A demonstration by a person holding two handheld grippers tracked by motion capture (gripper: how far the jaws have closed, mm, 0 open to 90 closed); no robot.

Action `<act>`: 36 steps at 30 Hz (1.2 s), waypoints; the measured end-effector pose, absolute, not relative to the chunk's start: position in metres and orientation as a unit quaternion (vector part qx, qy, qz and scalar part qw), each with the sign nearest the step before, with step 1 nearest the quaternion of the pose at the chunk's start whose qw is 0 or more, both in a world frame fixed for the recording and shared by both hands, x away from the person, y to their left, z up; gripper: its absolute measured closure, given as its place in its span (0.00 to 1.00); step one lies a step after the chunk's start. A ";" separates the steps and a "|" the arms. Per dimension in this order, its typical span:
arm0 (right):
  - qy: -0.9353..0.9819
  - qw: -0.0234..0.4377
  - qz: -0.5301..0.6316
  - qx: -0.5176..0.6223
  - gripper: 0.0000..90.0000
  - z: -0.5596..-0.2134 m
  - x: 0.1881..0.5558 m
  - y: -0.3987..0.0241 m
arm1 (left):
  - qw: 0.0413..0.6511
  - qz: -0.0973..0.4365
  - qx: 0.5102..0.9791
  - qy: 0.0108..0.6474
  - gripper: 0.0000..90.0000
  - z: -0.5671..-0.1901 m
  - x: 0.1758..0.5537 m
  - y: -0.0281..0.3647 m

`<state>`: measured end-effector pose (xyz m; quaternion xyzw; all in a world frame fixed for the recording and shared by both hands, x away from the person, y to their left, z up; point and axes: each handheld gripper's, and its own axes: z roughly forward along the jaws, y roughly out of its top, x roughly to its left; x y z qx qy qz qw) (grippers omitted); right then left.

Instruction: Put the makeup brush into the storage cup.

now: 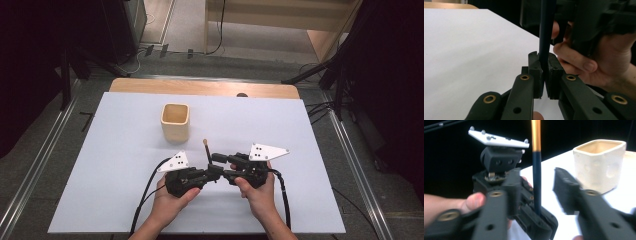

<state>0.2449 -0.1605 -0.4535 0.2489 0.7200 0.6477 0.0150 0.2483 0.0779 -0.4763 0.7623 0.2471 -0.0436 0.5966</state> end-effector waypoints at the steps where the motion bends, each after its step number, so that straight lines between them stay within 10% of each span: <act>1: 0.719 0.018 0.647 0.253 0.55 -0.452 0.245 -0.160 | 0.594 -0.042 0.764 0.248 0.95 -0.477 0.248 0.077; 28: 0.726 0.054 0.601 0.330 0.93 -0.433 0.240 -0.153 | 0.551 -0.010 0.801 0.235 0.94 -0.482 0.244 0.068; 36: 0.728 0.071 0.602 0.320 0.93 -0.432 0.236 -0.150 | 0.573 -0.028 0.784 0.236 0.66 -0.475 0.244 0.071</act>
